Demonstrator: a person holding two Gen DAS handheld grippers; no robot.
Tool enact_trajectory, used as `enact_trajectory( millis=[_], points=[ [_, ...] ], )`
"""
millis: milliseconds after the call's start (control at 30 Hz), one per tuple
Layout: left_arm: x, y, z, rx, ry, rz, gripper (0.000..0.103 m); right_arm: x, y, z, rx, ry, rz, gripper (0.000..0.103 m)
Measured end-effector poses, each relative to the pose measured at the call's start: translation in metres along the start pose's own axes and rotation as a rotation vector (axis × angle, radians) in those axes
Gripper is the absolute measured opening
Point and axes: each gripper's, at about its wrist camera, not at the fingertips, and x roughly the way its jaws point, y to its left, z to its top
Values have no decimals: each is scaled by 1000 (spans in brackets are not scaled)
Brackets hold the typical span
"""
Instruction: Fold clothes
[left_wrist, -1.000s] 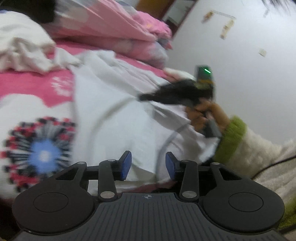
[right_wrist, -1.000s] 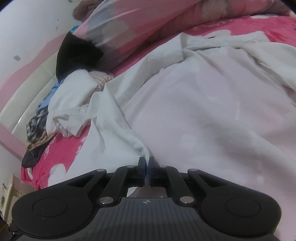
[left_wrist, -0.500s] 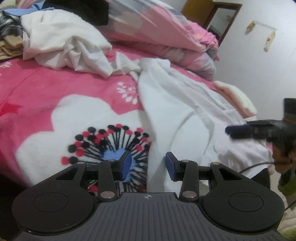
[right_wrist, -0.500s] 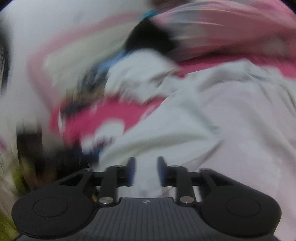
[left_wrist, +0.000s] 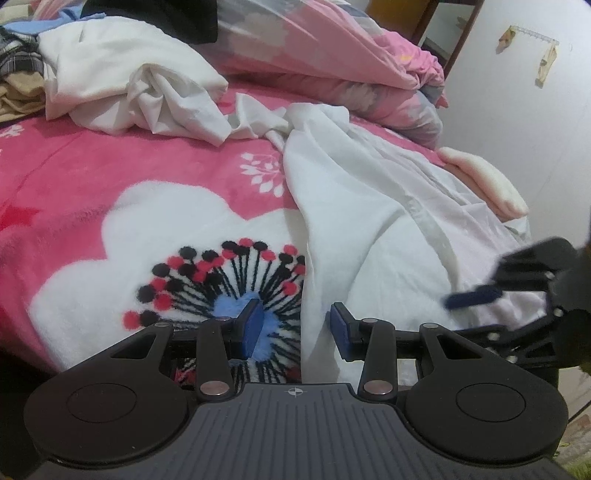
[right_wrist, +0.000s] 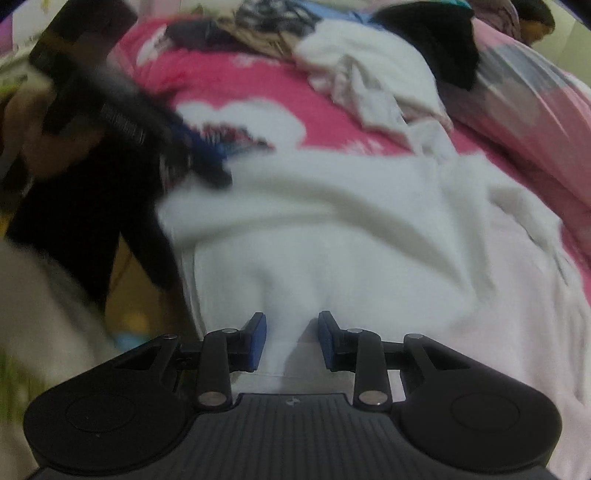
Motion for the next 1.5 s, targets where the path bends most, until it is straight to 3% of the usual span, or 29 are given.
enact_trajectory(
  millis=[100,200,367,600,867,1100,1200,1300,1500],
  points=[
    [-1,2,1,-10,2,-12,40,-19,-9,-28,78,80,-74,32],
    [-3,5,1,-24,2,-22,40,-38,-23,-53,248,108,-138,32],
    [-8,7,3,-48,-3,-29,40,-62,-49,-70,599,-60,-42,33],
    [-11,6,13,-52,-27,-39,40,-52,-78,-64,759,-149,12,33],
    [11,9,43,-62,-89,-103,40,-55,-172,-29,989,-320,102,34],
    [48,9,61,-11,-118,-121,40,23,-291,-3,1224,-327,152,34],
    [59,13,63,-1,-135,-154,40,69,-331,3,1217,-335,89,35],
    [69,20,62,-12,-139,-195,40,106,-359,11,1151,-366,43,45],
    [80,37,57,-77,-124,-247,40,154,-387,12,1165,-408,92,48]
  ],
)
